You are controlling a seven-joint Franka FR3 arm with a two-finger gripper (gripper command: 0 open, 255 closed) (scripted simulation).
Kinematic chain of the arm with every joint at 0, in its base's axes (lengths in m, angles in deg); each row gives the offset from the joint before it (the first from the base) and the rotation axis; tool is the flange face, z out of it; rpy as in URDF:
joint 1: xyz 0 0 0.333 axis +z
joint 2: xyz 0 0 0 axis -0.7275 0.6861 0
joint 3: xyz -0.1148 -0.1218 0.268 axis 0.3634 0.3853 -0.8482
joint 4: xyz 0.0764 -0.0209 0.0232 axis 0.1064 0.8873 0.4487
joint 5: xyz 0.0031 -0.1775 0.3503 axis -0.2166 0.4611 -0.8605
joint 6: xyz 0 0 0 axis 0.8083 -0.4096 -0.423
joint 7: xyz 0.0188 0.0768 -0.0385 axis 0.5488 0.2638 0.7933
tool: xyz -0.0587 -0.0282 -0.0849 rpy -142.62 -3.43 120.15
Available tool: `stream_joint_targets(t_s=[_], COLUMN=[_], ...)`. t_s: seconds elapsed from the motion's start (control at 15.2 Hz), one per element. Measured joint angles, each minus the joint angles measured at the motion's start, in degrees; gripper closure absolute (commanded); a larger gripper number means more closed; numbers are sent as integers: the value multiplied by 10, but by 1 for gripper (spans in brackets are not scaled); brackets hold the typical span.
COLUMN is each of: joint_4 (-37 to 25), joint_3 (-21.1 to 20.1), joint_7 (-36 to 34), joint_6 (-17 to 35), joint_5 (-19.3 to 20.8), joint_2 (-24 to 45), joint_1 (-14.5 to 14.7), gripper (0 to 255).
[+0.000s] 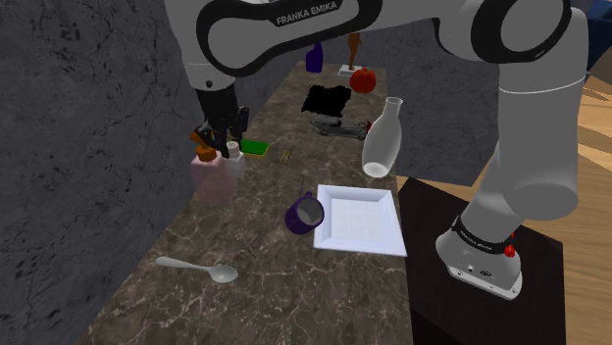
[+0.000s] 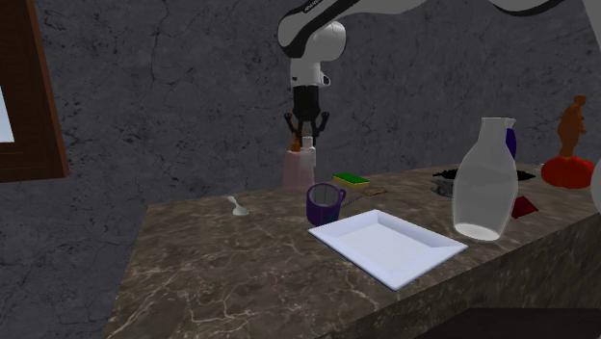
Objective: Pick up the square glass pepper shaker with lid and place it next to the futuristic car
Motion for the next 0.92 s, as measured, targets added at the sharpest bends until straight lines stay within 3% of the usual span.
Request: stream_joint_targets(t_s=[0.79, 0.92], joint_4=[-97, -57], joint_3=[-2, -2], joint_7=[6, 19], joint_6=[-92, -80], joint_5=[-1, -11], joint_2=[4, -25], joint_1=[10, -8], gripper=[255, 255])
